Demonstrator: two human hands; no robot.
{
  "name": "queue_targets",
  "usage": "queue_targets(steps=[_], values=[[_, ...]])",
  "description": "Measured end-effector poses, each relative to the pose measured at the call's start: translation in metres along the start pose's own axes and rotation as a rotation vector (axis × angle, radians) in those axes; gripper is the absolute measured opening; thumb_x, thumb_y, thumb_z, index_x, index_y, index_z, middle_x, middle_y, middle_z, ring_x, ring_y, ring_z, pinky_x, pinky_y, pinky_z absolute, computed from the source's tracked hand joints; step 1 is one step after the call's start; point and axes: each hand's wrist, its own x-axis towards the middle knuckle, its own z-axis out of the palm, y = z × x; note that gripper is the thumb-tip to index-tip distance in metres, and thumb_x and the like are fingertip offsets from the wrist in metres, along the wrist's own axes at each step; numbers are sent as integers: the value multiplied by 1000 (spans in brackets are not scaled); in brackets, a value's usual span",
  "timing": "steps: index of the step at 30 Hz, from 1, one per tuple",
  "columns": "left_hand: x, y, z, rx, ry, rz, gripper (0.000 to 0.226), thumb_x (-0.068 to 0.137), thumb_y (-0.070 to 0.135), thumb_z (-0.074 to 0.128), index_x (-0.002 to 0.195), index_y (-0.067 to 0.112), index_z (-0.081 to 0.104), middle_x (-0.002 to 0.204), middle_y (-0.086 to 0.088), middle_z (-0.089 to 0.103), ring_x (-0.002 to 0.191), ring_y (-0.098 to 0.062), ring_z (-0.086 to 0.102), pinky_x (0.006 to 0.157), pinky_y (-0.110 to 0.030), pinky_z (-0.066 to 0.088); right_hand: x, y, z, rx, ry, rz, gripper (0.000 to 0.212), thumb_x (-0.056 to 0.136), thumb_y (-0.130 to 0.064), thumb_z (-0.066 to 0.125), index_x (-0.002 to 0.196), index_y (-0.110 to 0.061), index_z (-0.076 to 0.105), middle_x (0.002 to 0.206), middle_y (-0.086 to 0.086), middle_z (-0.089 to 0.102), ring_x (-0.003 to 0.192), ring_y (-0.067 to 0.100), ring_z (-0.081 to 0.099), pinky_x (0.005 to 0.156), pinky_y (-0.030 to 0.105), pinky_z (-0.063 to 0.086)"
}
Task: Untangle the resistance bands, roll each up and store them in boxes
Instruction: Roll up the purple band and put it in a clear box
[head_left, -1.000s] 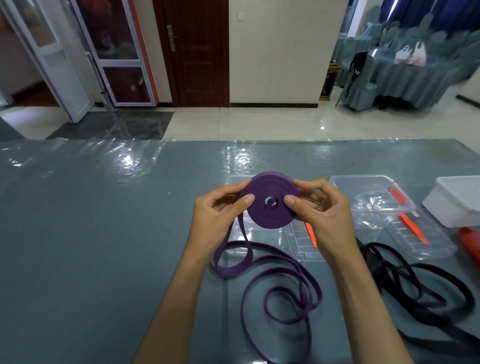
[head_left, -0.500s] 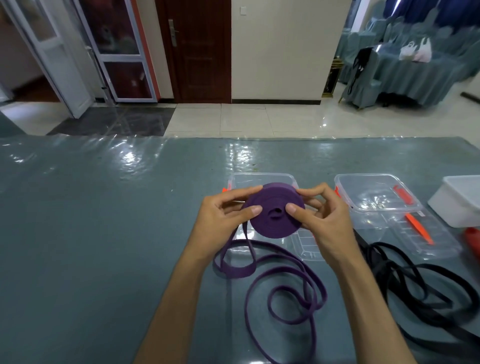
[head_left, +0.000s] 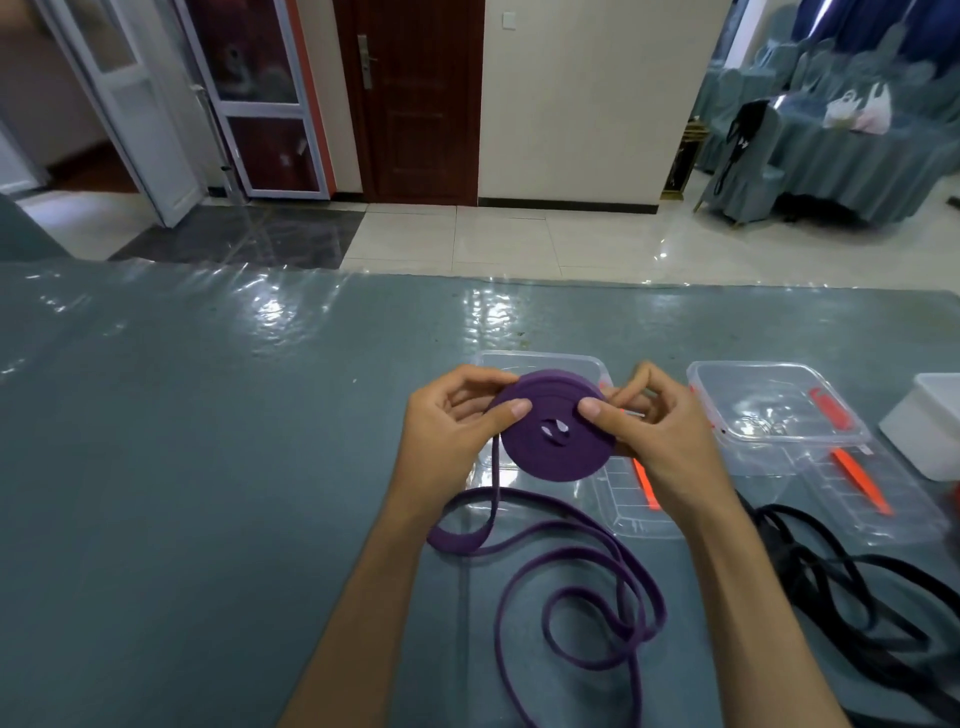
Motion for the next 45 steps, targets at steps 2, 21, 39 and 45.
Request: queue_targets(steps=[2,21,39,45], values=[[3,-3,0,-16,34,-18,23,82,4,88,98,16,78,101,-7,81,95,-22,79,83,-24,61,5,2,0,-19,-2,-6,48,65,-50,97,96,-25,70,91,11,80,84,24,80,67,35,63],[46,-27,-26,-9,-41,-84,38,87,1,81,121,20,79,110,-5,81,95,-18,79,84,-23,60,62,34,9,40,21,36,43,66,-44,97,96,-22,75,104,13,81,91,32,79,69,35,64],[44,-36,-28,3,18,-139,26,75,5,93,92,16,77,97,-8,80,83,-17,76,77,-22,59,68,43,3,-34,-241,198,65,75,-48,91,134,-36,66,113,13,79,101,37,77,78,41,66],[34,-39,-14,-52,37,-123,25,81,6,89,99,19,77,105,-5,80,89,-17,78,75,-25,61,58,37,3,-9,-16,24,36,74,-35,90,106,-25,79,111,10,80,107,30,75,75,33,63]])
